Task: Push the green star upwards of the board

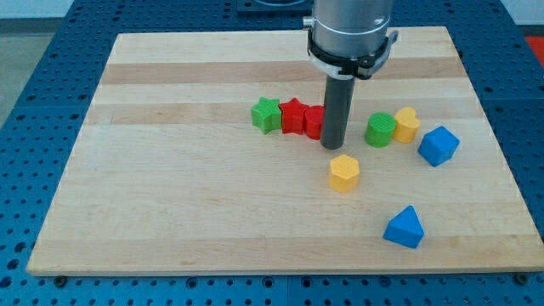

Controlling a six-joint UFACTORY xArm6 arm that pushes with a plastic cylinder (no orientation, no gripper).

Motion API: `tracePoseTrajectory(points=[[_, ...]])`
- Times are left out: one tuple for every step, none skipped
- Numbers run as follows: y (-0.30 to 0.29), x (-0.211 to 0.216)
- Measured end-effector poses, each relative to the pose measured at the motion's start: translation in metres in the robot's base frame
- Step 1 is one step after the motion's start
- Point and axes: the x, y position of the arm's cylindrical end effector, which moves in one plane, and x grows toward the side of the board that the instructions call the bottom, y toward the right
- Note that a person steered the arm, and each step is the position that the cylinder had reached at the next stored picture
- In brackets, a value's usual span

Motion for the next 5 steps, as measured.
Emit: tracePoseTrajectory(points=[[-0.001, 0.007], [-0.015, 0.008], [-0.051, 0.008], [-0.083, 0.008], [-0.092, -0.005]])
